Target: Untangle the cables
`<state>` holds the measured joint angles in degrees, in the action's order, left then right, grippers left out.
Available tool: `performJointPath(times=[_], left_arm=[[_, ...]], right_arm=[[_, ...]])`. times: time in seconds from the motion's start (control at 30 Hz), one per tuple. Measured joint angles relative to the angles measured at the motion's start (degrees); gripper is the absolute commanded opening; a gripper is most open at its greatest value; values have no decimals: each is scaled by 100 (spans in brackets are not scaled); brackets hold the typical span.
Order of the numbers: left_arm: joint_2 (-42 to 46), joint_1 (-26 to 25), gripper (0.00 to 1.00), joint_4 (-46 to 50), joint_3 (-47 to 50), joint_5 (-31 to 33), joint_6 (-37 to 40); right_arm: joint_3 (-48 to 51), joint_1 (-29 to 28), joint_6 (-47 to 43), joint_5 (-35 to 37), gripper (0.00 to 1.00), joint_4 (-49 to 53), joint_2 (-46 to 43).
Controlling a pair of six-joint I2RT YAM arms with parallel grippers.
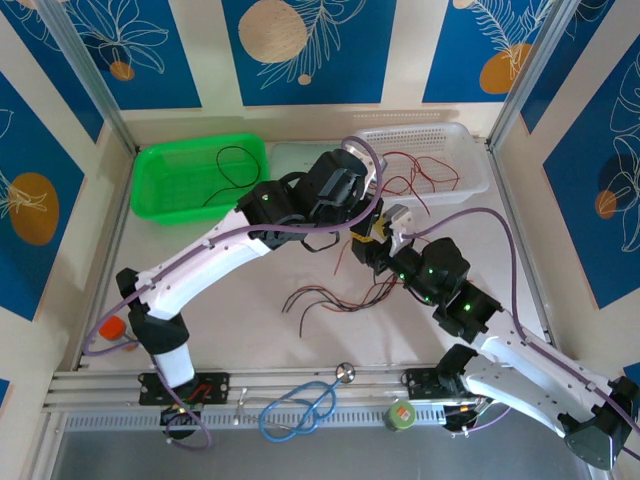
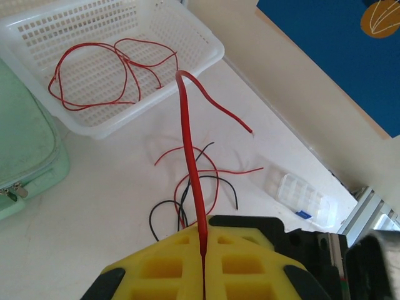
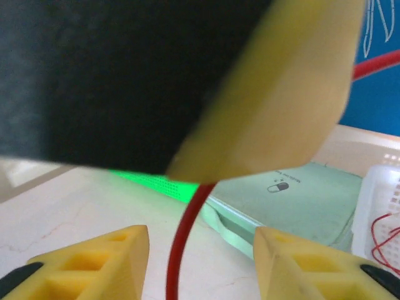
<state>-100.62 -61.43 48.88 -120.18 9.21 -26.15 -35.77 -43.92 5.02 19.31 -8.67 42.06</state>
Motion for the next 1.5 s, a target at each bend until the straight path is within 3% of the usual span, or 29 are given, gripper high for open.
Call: performJointPath(times=[0.13,0.23,0.33,0.43,0.67,1.07,1.33,1.43,1.5], left_arm=[[83,9,14,-59,87,4,-42],[219,20,34,-173,243,24,-68],[466,24,60,-352,588,50,-37],[811,31,71,-601,1045,133,24],[1685,57,76,-988,1878,490,199],[2494,68,77,-1158,2830,874,262],[2634,83,81,-1161,3008,848,365],[2636,83,97,-1145,3042,745,483],[2636,83,100,-1097,3060,675,575]], right_arm=[[-22,0,116,125,0,63,-26],[-96,22,157,175,0,144,-26],[-258,181,197,177,0,249,2],[-573,651,293,17,0,490,162],[-1652,2332,621,-966,0,1045,1034],[-3849,4030,723,-2059,0,1110,3821],[-5401,4686,1370,-2385,0,1392,5928],[-5733,4704,1521,-2385,0,1532,6502],[-5827,4693,1611,-2380,0,1593,6804]])
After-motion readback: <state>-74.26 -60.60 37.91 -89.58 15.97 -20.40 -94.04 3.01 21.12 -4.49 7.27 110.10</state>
